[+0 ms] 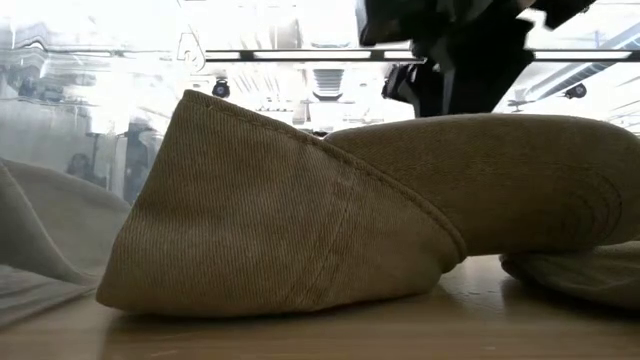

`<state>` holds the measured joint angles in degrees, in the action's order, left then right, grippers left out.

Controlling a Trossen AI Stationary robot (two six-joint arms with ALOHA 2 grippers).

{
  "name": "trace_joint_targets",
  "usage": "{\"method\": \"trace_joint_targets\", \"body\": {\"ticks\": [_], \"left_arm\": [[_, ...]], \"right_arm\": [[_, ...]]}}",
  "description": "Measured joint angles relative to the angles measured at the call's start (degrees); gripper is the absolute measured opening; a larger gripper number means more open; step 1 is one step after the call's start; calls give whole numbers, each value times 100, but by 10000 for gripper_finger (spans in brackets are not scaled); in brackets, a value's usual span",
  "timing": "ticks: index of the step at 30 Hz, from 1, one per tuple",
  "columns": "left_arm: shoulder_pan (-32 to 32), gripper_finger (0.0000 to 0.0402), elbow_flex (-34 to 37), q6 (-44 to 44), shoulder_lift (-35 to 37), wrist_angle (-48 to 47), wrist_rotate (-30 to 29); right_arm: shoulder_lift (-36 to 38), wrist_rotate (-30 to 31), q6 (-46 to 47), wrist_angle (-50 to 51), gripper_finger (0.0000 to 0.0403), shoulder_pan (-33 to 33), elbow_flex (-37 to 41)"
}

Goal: Pick & Place hat
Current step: Put the brown cap into the bottom transparent bin

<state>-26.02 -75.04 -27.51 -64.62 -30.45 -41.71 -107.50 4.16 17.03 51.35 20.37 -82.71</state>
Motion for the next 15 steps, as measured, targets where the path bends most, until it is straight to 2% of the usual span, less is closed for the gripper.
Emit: {"method": "trace_joint_targets", "body": {"ticks": [4, 9, 15], "left_arm": [[4, 119, 34, -61, 0, -6, 1], [4, 119, 34, -76, 0, -3, 1], [4, 119, 34, -82, 0, -2, 1]], "right_arm": [[0, -2, 87, -178, 192, -159, 132], [0, -620, 164, -477, 185, -297, 370], [0, -740, 208, -838, 174, -331, 691]]}}
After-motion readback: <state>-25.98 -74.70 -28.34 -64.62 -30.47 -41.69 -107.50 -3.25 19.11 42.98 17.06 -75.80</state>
